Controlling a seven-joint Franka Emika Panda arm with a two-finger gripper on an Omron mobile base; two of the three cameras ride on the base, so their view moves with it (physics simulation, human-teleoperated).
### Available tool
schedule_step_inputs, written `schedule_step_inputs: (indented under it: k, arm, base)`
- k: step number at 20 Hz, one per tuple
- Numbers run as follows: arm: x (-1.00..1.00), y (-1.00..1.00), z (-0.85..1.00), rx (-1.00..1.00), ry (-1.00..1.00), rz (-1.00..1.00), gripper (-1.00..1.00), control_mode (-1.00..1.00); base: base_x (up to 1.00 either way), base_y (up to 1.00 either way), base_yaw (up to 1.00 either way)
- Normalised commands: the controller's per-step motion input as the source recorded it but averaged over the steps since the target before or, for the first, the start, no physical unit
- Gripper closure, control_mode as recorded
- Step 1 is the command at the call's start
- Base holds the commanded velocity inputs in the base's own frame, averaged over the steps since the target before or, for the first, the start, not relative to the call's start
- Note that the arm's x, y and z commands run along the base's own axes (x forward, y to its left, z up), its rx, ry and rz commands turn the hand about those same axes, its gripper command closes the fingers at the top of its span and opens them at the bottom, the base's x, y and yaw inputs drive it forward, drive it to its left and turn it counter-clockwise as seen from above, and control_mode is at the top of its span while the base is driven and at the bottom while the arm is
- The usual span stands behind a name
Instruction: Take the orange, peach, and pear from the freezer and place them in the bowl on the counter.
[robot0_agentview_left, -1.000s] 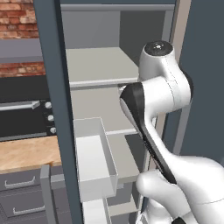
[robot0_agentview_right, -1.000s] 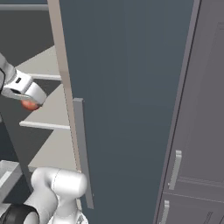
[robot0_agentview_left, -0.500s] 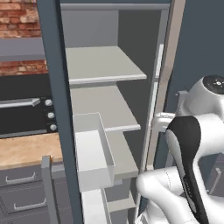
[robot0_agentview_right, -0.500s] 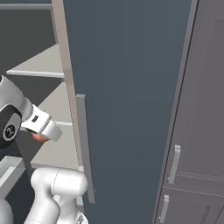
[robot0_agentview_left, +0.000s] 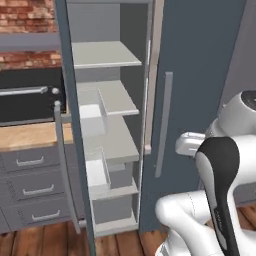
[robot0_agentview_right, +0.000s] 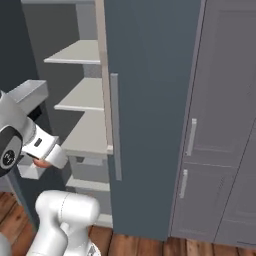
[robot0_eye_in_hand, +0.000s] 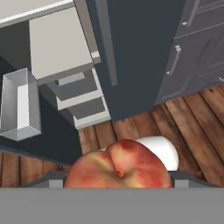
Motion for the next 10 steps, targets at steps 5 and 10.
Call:
schedule_step_inputs:
  k: [5,10]
  arm:
    - [0.00,0.00,0.00,0.00,0.00,0.00,1.00,1.00]
    - [0.00,0.00,0.00,0.00,0.00,0.00,1.00,1.00]
  base:
    - [-0.95,0.62,0.00]
    - [-0.33,1.00,0.00]
